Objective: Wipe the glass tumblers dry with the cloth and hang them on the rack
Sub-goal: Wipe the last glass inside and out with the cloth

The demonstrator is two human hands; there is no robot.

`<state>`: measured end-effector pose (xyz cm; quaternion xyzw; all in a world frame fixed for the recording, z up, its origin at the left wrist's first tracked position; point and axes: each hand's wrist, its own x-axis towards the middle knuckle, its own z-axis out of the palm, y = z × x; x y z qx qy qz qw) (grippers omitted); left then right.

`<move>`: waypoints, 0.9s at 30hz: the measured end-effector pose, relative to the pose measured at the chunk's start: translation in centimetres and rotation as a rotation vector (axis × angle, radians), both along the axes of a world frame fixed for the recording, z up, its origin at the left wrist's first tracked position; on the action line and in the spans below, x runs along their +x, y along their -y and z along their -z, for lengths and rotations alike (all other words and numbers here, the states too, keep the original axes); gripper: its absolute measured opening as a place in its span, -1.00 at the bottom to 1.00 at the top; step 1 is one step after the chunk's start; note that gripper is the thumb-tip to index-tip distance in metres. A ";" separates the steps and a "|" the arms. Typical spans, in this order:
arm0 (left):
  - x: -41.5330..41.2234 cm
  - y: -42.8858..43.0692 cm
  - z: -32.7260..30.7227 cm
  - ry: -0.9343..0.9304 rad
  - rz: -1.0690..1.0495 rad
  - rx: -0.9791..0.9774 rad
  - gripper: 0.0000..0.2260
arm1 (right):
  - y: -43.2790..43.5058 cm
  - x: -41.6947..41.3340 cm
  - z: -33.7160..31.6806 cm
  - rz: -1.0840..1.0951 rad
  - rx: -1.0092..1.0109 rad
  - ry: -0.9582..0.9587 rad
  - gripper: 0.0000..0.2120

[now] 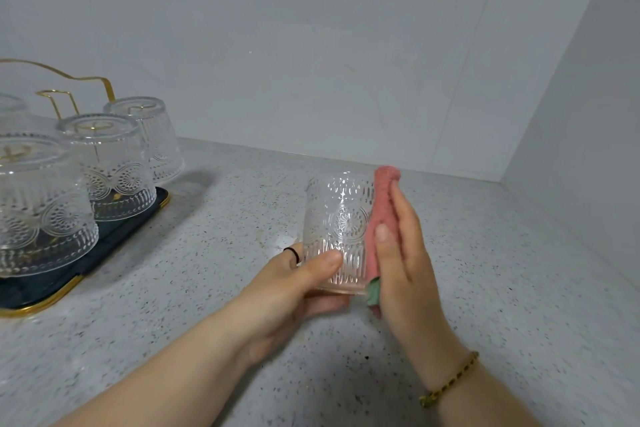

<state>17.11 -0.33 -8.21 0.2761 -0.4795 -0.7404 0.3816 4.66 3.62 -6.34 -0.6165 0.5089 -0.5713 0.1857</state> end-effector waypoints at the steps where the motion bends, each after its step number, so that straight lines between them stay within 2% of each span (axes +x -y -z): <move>1: 0.1 0.0 0.0 -0.018 0.026 -0.007 -0.17 | -0.1 -0.2 -0.4 -0.056 0.031 0.097 -0.71; 3: 0.3 0.1 -0.2 -0.055 0.044 -0.019 -0.21 | -0.4 -0.2 -0.9 -0.153 0.112 0.197 -0.72; 7: 0.6 0.9 -0.6 -0.055 -0.094 0.041 -0.41 | -0.6 1.2 0.1 -0.182 0.211 0.078 -0.63; 11: 0.8 1.0 -0.5 -0.005 -0.138 0.013 -0.40 | -0.1 1.9 1.5 -0.079 0.006 -0.132 -0.61; 13: 0.6 0.7 -0.4 0.045 -0.096 -0.030 -0.38 | 0.1 1.3 1.4 -0.022 -0.065 -0.145 -0.60; 15: 0.5 0.4 -0.2 0.077 -0.045 -0.052 -0.26 | 0.0 0.8 0.6 -0.005 -0.045 -0.096 -0.62; 18: 0.4 0.2 -0.2 -0.007 0.037 -0.033 -0.13 | -0.3 0.2 -0.2 -0.094 0.040 0.104 -0.66; 20: 0.6 0.4 -0.4 -0.083 0.038 -0.015 -0.29 | -0.5 0.4 -0.2 -0.160 0.125 0.135 -0.53; 22: 0.8 0.7 -0.7 -0.113 -0.010 0.013 -0.51 | -0.6 0.9 0.2 -0.178 0.200 0.105 -0.54; 24: 0.9 0.9 -0.7 -0.018 -0.065 -0.020 -0.49 | -0.5 1.5 0.8 -0.117 0.194 0.080 -0.58; 27: 0.8 0.7 -0.6 0.121 -0.113 -0.086 -0.38 | -0.2 1.7 1.4 0.038 0.061 -0.102 -0.49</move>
